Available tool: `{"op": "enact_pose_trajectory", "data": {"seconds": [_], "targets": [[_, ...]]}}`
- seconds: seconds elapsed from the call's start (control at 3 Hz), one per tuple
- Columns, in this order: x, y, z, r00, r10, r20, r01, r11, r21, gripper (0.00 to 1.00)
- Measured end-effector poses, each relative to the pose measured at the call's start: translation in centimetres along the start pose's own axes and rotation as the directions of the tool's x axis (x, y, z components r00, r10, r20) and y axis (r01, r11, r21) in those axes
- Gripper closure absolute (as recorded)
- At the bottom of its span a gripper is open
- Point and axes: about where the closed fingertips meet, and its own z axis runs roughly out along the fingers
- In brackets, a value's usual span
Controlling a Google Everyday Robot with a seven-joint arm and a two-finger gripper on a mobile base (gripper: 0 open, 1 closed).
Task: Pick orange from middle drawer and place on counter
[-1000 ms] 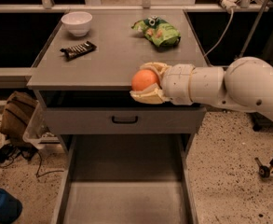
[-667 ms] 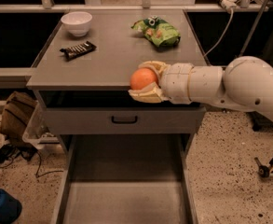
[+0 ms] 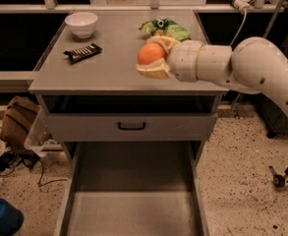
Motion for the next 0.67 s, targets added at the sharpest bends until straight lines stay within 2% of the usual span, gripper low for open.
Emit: {"op": "enact_pose_trajectory", "data": {"seconds": [0.33,0.67], "targets": [[1.3,-2.6,2.0,1.000,0.011,0.010,-0.011,0.9997,0.023,1.00],[3.0,-3.1,4.1,0.999,0.016,-0.036,-0.016,0.9999,0.002,1.00]]}}
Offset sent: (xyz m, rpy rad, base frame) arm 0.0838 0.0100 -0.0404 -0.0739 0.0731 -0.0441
